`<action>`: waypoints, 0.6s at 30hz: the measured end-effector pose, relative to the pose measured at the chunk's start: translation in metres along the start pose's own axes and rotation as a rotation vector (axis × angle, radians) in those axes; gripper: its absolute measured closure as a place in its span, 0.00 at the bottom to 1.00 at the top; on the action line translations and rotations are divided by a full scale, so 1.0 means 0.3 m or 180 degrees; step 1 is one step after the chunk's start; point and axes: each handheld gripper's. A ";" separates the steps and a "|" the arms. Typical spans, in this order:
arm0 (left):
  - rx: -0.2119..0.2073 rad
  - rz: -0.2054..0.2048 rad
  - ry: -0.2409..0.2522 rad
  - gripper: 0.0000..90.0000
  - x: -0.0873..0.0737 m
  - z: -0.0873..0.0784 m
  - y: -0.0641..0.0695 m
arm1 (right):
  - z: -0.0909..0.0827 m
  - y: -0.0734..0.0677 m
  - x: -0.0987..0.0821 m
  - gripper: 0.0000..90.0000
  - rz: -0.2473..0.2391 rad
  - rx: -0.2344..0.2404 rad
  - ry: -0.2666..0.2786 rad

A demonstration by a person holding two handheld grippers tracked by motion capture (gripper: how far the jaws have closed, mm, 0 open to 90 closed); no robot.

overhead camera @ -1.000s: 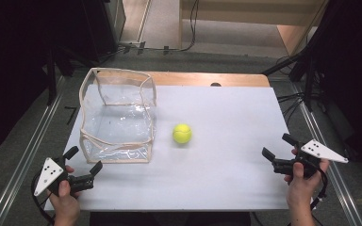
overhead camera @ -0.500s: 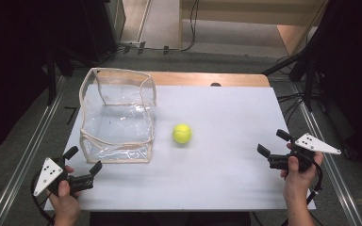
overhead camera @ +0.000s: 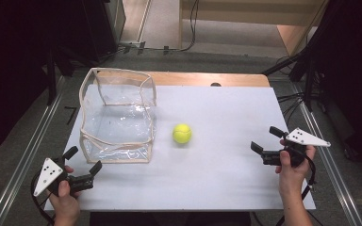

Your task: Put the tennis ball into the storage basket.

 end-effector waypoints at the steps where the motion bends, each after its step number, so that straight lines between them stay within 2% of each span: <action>1: 0.0000 -0.0001 0.0000 0.00 0.000 0.000 0.000 | 0.003 0.000 0.003 0.00 -0.0011 0.0009 0.0001; 18: -0.0010 0.0010 -0.0004 0.00 0.000 0.000 0.000 | 0.045 -0.012 0.064 0.00 -0.0098 0.0080 -0.0051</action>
Point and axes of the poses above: each handheld gripper's, and its own axes: z roughly forward along the jaws, x roughly out of its top, y roughly to its right, and after that the axes turned 11 degrees about -x, right-handed
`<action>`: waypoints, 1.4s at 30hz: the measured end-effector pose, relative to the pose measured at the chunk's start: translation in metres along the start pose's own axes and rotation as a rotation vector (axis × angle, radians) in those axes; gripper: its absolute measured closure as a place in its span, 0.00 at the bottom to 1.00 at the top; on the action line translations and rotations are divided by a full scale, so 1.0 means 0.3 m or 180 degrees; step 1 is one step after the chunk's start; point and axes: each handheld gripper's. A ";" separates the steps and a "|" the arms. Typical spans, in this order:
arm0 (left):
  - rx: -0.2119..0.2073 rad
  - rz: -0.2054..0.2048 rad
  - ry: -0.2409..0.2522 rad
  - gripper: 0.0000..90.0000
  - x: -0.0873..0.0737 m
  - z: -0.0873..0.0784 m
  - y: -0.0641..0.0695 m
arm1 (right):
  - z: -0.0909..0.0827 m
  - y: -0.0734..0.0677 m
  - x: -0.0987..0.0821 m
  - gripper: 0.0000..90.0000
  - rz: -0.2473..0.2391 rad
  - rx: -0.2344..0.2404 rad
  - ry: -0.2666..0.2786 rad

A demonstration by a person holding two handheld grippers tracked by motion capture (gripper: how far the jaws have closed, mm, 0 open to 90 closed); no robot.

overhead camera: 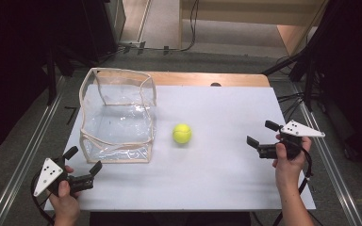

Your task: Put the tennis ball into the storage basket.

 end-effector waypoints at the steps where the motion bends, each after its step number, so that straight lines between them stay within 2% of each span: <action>1: 0.0002 -0.0003 0.0000 0.00 0.000 0.000 0.000 | 0.005 -0.004 0.005 0.00 -0.0014 0.0009 -0.0022; 15: 0.0003 0.0012 -0.0011 0.00 0.000 0.001 0.000 | 0.060 -0.034 0.028 0.00 -0.0107 0.0075 -0.0136; 30: 0.0022 0.0021 -0.0030 0.00 0.000 0.005 0.004 | 0.096 -0.041 0.066 0.00 -0.0214 0.0109 -0.0223; 42: 0.0002 0.0017 -0.0013 0.00 0.000 0.003 0.003 | 0.138 -0.065 0.080 0.00 -0.0286 0.0224 -0.0295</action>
Point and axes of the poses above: each handheld gripper's, and its own axes: z roughly forward along the jaws, x roughly out of its top, y roughly to its right, and after that the axes turned 11 degrees about -x, right-handed
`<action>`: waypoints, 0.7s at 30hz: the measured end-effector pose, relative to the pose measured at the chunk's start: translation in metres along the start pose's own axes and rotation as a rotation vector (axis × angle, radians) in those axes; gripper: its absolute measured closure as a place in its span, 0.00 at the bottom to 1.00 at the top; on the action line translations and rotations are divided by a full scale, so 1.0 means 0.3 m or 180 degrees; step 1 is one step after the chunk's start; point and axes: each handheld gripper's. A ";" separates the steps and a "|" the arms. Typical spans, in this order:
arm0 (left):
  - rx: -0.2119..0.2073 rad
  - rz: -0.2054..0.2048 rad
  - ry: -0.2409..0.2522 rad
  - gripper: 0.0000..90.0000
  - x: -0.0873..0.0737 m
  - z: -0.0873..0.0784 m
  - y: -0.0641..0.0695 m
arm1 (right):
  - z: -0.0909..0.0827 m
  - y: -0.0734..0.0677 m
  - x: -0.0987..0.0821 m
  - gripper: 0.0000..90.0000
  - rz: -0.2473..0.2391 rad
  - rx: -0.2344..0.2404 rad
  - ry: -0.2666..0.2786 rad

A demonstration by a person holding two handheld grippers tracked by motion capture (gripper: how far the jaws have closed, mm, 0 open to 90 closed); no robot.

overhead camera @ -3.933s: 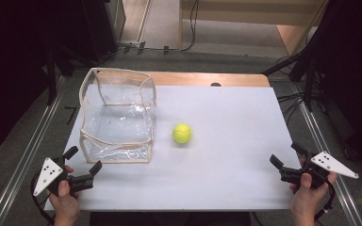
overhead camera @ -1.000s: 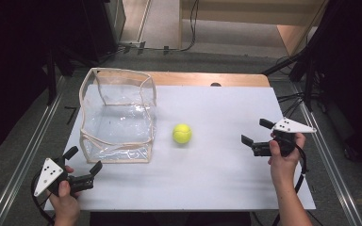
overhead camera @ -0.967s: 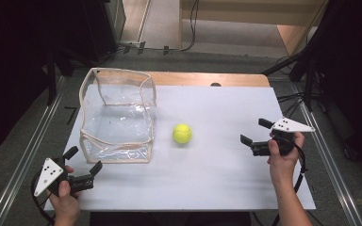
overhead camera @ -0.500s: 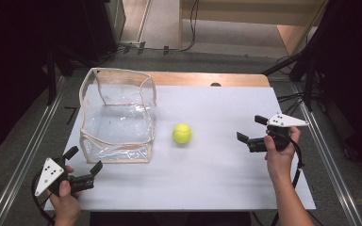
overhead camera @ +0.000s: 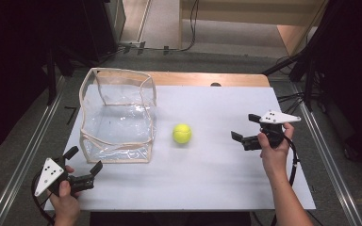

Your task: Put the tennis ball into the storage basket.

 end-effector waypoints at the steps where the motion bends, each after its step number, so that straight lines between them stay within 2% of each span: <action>1: 0.0004 -0.0004 -0.0001 0.00 0.000 0.000 0.000 | 0.008 -0.004 0.005 0.00 -0.0018 0.0005 -0.0011; 21: -0.0023 -0.0009 0.0013 0.00 0.000 -0.002 -0.003 | 0.079 -0.047 0.063 0.00 -0.0163 0.0140 -0.0136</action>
Point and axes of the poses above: each handheld gripper's, and its own axes: z roughly forward along the jaws, x roughly out of its top, y roughly to its right, and after that the axes turned 11 degrees about -x, right-handed
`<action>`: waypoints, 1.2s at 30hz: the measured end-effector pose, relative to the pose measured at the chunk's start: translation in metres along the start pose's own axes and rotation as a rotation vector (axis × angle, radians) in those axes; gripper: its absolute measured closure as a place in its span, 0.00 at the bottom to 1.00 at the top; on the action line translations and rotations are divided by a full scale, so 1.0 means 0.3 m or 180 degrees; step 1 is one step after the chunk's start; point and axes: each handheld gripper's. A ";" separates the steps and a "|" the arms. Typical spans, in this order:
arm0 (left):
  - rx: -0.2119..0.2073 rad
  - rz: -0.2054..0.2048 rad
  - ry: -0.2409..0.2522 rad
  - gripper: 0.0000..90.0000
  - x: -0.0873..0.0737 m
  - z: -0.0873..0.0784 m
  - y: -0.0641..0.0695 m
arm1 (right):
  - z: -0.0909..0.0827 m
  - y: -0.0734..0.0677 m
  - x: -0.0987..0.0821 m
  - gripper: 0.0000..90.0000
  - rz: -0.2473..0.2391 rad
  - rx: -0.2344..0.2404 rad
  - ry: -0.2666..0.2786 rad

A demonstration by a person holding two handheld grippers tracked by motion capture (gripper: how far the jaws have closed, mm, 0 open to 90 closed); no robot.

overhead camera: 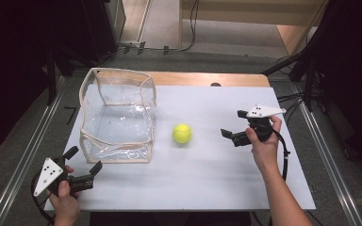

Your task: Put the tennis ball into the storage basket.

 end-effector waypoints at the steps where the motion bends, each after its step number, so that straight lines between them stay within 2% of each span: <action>1: -0.0001 -0.0001 0.0001 0.00 0.000 0.000 0.000 | 0.000 0.000 0.000 0.00 0.0000 0.0000 0.0000; 16: -0.0006 -0.0020 0.0017 0.00 0.000 -0.002 -0.001 | 0.039 -0.024 0.041 0.00 -0.0085 0.0135 -0.0058; 36: -0.0021 0.0006 -0.0002 0.00 0.000 -0.001 -0.001 | 0.084 -0.060 0.082 0.00 -0.0142 0.0237 -0.0108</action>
Point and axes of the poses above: each handheld gripper's, and its own axes: z roughly forward along the jaws, x roughly out of its top, y roughly to its right, and after that the axes turned 11 degrees about -x, right-handed
